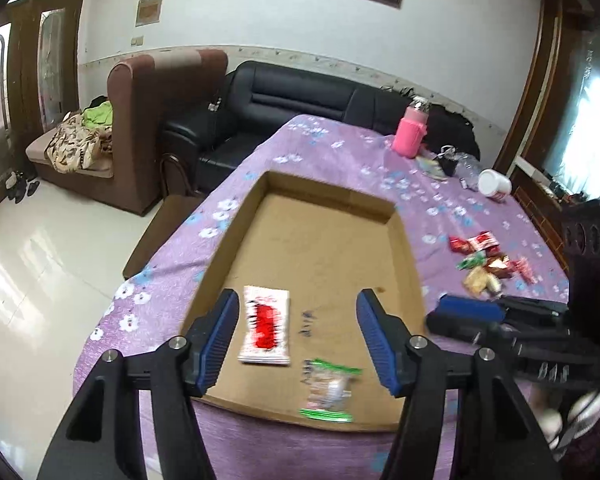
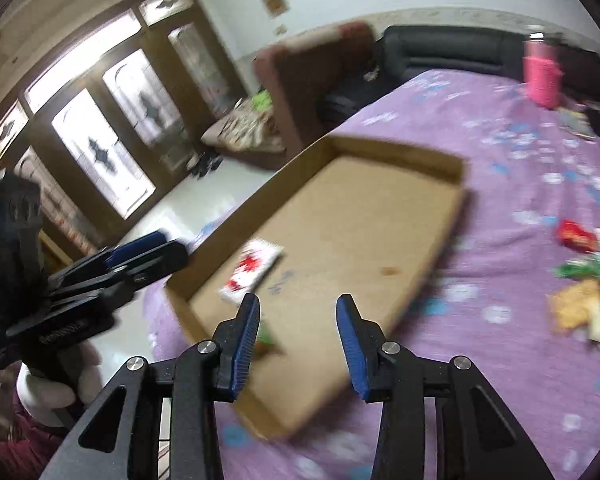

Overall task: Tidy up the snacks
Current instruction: 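Carry both packets to the cardboard tray and open both tools, then grasp the cream cake bar with left tool while right grasps green biscuit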

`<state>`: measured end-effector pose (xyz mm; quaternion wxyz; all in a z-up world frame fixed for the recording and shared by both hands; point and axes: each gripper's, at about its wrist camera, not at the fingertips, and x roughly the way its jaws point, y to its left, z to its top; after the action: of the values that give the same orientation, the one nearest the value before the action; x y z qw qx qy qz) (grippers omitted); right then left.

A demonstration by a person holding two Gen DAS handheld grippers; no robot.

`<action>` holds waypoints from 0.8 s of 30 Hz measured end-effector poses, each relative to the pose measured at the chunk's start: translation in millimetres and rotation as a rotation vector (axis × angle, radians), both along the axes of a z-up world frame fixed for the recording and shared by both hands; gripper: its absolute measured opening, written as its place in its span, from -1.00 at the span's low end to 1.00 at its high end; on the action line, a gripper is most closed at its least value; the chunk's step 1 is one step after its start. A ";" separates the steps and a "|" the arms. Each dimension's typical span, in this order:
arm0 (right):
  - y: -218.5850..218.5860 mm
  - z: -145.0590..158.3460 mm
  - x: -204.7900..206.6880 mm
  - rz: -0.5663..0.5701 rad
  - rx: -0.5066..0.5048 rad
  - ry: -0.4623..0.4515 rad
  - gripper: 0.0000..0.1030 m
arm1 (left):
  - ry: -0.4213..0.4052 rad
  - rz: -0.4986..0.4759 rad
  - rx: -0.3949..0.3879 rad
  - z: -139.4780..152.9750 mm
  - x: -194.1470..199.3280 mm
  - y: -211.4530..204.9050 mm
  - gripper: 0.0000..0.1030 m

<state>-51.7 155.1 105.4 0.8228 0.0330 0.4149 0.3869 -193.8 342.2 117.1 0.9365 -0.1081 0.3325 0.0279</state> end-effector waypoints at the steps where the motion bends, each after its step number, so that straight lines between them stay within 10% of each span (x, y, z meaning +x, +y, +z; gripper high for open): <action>1: -14.3 2.8 3.0 -0.032 0.001 -0.007 -0.15 | -0.013 -0.012 -0.004 5.0 -2.3 -5.4 0.26; 11: -180.2 -17.4 39.1 -0.427 -0.050 0.034 -0.16 | -0.061 -0.192 0.029 21.5 1.4 -75.4 0.41; 24: -179.6 -52.8 89.5 -0.481 -0.036 0.115 -0.13 | 0.023 -0.290 0.089 5.4 21.6 -130.2 0.41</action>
<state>37.9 -24.5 52.6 0.8667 0.1383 0.4481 0.1700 -172.2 212.0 122.5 0.9308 -0.0169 0.3536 -0.0916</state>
